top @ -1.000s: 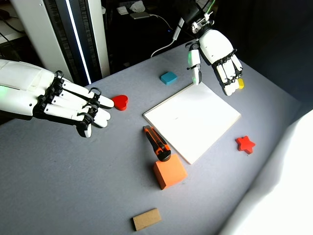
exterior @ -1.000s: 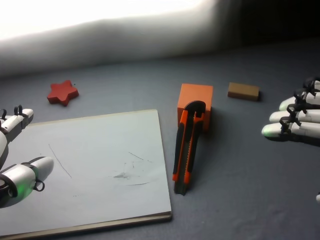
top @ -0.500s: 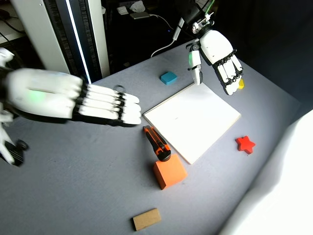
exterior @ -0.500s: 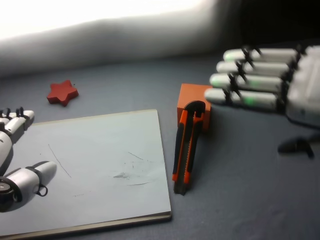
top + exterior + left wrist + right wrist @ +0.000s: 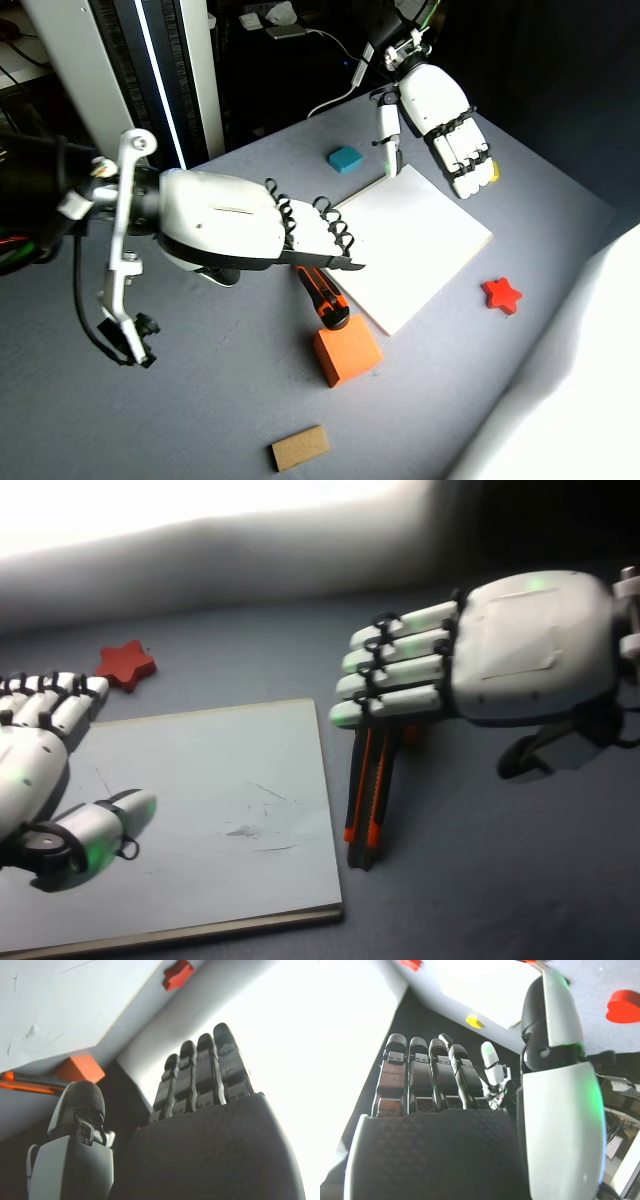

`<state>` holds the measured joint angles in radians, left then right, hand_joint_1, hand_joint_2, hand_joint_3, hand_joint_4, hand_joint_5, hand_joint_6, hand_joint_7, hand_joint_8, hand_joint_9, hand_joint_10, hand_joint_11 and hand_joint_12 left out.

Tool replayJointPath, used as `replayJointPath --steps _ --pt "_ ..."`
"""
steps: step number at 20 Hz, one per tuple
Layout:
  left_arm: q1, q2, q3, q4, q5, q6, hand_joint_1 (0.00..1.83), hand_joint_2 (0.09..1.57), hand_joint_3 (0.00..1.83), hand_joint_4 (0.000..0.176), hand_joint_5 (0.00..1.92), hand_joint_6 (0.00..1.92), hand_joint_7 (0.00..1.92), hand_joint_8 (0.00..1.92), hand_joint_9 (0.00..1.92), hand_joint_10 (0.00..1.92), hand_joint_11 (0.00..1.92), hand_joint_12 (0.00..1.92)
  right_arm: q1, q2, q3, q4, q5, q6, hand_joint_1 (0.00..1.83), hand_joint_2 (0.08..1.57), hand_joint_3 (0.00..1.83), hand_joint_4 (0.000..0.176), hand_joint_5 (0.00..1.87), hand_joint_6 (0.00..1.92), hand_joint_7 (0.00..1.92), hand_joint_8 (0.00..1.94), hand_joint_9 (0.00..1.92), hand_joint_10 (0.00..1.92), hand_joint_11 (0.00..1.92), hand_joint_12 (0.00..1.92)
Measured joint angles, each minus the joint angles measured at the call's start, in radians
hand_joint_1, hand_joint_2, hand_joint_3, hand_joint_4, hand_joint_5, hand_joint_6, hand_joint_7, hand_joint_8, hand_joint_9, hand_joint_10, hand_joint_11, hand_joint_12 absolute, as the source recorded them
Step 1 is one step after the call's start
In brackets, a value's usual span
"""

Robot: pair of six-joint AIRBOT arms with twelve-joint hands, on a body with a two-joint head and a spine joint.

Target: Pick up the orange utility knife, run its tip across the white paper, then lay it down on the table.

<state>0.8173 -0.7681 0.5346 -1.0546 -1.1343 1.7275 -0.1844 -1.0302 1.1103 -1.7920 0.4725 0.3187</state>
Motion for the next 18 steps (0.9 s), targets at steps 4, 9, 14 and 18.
replayJointPath --steps 4,9,14,18 --pt "0.000 -0.018 -0.010 0.001 0.005 0.000 0.17 1.29 0.00 0.000 0.00 0.00 0.00 0.00 0.00 0.00 0.00 0.12 -0.001 -0.074 0.024 -0.024 -0.056 0.009 1.12 1.00 0.00 0.000 0.00 0.00 0.00 0.00 0.00 0.00 0.00 0.00" --pt "0.000 -0.019 -0.010 0.007 -0.001 0.003 0.13 1.30 0.00 0.000 0.00 0.00 0.03 0.00 0.02 0.01 0.00 0.26 -0.036 -0.141 0.064 -0.086 -0.074 0.016 1.21 0.98 0.00 0.000 0.00 0.00 0.00 0.00 0.00 0.00 0.00 0.00" --pt "0.011 -0.019 -0.011 0.007 -0.004 0.003 0.14 1.30 0.00 0.000 0.00 0.00 0.03 0.00 0.02 0.00 0.00 0.20 -0.085 -0.187 0.081 -0.086 -0.148 0.015 1.16 1.01 0.00 0.000 0.00 0.00 0.00 0.00 0.00 0.00 0.00 0.00" --pt "0.021 -0.019 -0.014 0.008 -0.003 -0.001 0.14 1.29 0.00 0.000 0.00 0.00 0.01 0.00 0.01 0.00 0.00 0.07 -0.096 -0.210 0.094 -0.082 -0.171 0.016 1.18 1.01 0.00 0.000 0.00 0.00 0.00 0.00 0.00 0.00 0.00 0.00"
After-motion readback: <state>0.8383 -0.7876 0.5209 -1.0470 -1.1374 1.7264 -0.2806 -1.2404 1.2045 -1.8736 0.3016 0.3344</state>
